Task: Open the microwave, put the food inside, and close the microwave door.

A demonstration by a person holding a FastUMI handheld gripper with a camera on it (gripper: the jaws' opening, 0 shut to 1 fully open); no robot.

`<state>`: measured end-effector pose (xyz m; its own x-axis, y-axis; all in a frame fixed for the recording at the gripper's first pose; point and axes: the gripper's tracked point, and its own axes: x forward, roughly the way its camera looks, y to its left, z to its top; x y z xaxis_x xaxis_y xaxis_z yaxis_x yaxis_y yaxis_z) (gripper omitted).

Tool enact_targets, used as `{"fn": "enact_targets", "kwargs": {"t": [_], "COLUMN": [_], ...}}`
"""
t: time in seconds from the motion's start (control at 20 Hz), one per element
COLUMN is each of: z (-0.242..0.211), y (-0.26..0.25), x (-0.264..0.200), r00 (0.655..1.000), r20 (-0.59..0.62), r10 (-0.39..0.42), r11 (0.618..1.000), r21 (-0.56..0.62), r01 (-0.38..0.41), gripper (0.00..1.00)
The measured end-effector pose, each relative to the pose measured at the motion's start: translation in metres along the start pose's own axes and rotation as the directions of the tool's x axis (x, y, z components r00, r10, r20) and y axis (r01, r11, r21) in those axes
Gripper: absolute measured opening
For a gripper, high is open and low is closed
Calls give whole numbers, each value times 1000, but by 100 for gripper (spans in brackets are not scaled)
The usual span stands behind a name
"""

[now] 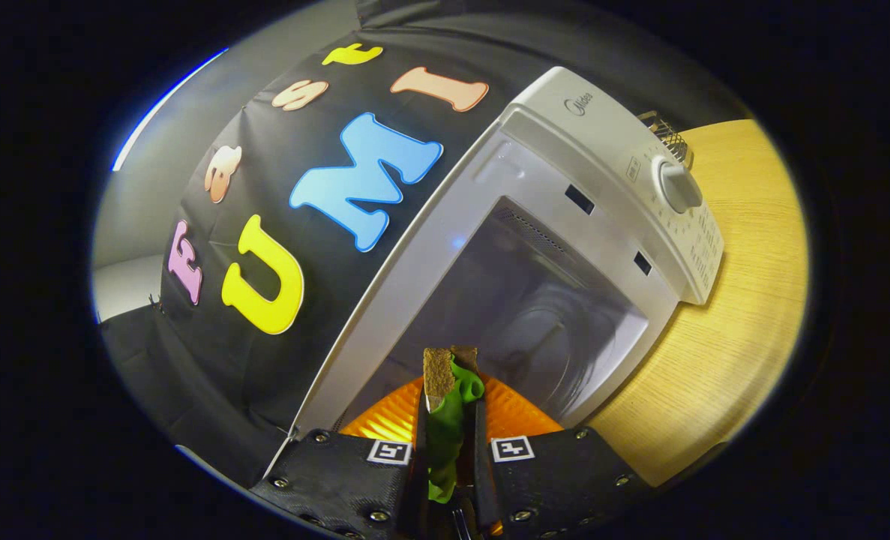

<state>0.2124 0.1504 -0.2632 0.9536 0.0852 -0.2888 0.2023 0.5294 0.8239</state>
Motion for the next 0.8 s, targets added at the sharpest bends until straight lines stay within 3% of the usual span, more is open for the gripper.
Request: {"fn": "enact_targets", "kwargs": {"t": [0.45,0.55,0.65,0.8], "z": [-11,-14,-16,-5], "y": [-29,-32,-41,-49], "x": [47,52,53,39], "r00": [995,991,984,972], "r20": [31,19,16,36], "r10": [-94,-134,-176,-231], "r11": [995,987,966,916], "r21": [-33,-85,-190,-328], "r01": [95,135,176,230], "gripper": [24,30,47,98]}}
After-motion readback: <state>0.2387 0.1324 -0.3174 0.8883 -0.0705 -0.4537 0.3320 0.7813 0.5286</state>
